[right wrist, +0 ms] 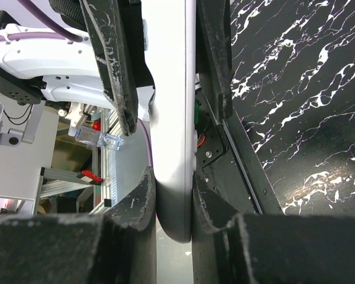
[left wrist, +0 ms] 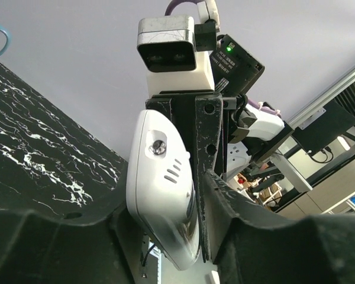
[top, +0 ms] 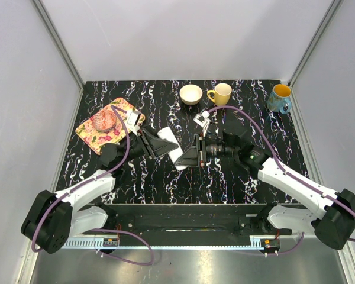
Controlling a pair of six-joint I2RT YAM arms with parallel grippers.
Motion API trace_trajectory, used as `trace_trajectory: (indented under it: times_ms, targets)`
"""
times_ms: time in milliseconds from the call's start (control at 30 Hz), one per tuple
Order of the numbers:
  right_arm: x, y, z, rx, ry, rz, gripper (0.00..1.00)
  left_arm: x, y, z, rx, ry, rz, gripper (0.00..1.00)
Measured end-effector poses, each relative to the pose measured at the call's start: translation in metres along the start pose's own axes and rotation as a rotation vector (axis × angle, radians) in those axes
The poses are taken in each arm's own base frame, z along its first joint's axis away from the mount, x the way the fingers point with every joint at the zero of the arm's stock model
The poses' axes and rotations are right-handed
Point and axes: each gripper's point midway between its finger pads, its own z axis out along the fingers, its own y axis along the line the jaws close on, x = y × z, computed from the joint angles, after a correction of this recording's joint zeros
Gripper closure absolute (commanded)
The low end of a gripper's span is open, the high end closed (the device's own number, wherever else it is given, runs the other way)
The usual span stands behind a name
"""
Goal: Load the batteries into the remote control
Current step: Adjust the remote control.
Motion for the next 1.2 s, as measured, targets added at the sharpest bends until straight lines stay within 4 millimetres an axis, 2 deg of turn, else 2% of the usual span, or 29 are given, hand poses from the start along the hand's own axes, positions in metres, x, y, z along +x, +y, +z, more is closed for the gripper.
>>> trace_trajectory:
  times_ms: [300, 367, 400, 467, 533, 567, 633, 667, 767, 867, 1033, 1200]
  targets:
    - [0.001, 0.0, 0.0, -0.001, 0.0, 0.005, 1.0, -0.006, 0.001, 0.002, -0.002, -0.033, 0.006, 0.5]
    - [0.001, 0.0, 0.0, -0.001, 0.0, 0.007, 1.0, -0.007, 0.002, 0.002, -0.006, -0.039, 0.004, 0.53]
    - [0.001, -0.001, 0.0, -0.001, 0.0, 0.008, 1.0, -0.008, 0.002, 0.002, -0.007, -0.042, 0.005, 0.56]
    - [0.001, -0.001, 0.0, 0.0, 0.0, 0.009, 1.0, -0.008, 0.004, 0.002, -0.012, -0.048, 0.003, 0.73]
    - [0.001, -0.001, 0.0, 0.0, 0.0, 0.008, 1.0, -0.009, 0.003, 0.003, -0.012, -0.053, -0.008, 0.82]
    - [0.001, -0.001, 0.0, -0.002, -0.001, -0.002, 1.0, -0.01, 0.002, 0.003, -0.009, -0.055, -0.016, 0.93]
    - [0.0, 0.0, 0.0, -0.005, -0.005, -0.005, 1.0, -0.011, 0.002, 0.003, -0.007, -0.059, -0.013, 1.0]
    - [0.0, 0.0, 0.0, -0.008, -0.005, -0.007, 0.93, -0.011, 0.001, 0.003, -0.006, -0.062, -0.011, 1.0]
    - [0.0, 0.0, 0.0, -0.008, -0.006, -0.007, 0.44, -0.011, 0.001, 0.003, -0.004, -0.065, -0.01, 1.0]
    - [0.0, -0.001, 0.0, 0.001, -0.007, 0.006, 0.26, -0.012, 0.004, 0.003, -0.016, -0.074, 0.002, 1.0]
    - [-0.003, -0.01, -0.001, 0.068, -0.021, 0.032, 0.2, -0.012, 0.026, -0.002, -0.113, -0.101, 0.014, 1.0]
    - [-0.008, -0.022, -0.004, 0.151, -0.056, 0.062, 0.19, -0.017, 0.037, -0.009, -0.205, -0.149, 0.045, 1.0]
